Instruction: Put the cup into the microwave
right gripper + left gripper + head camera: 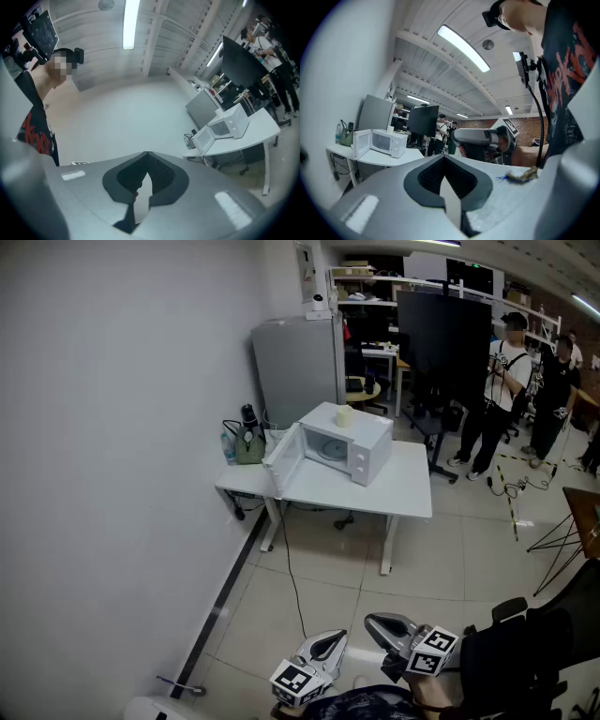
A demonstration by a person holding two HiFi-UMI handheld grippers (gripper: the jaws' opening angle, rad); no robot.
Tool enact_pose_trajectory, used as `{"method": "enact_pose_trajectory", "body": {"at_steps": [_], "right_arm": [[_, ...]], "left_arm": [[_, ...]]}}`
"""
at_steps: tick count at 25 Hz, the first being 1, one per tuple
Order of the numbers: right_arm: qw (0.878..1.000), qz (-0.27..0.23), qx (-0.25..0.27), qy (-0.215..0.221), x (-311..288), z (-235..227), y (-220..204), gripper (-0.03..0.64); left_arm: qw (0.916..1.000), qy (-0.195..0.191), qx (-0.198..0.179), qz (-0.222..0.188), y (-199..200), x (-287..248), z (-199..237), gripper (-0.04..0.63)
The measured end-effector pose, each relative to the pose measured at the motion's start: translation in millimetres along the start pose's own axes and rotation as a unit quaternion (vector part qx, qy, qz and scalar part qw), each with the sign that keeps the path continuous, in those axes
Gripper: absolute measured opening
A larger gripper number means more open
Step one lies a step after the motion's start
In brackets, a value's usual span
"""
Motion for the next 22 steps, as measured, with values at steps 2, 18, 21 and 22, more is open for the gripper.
{"method": "enact_pose_trajectory", "body": {"at_steps": [2, 18, 21, 22], "right_arm": [[1.000, 0.002, 0.006, 0.004, -7, 8, -3, 0.000], [0.998, -0.021, -0.047, -0.047, -52, -43, -21, 0.000], [0.997, -0.046, -0.041, -0.045, -59, -69, -6, 0.000], [0.997, -0.046, -0.035, -0.042, -63, -78, -4, 0.000]], "left_arm": [[0.9999, 0.003, -0.005, 0.011, -3, 9, 0, 0.002], [0.9944, 0.040, 0.077, 0.061, -23, 5, 81, 0.001], [0.9942, 0.059, 0.057, 0.069, -10, -14, 100, 0.000], [0.9941, 0.064, 0.051, 0.071, -4, -21, 107, 0.000]]}}
Point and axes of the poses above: the fingertips, and each gripper's own axes: x backward along the fingers, z to its left, y out of its top, the point moved 5 cm from there along x, backward along the fingers, and after that the axes turned 10 degrees about x, right-handed, at the moved point
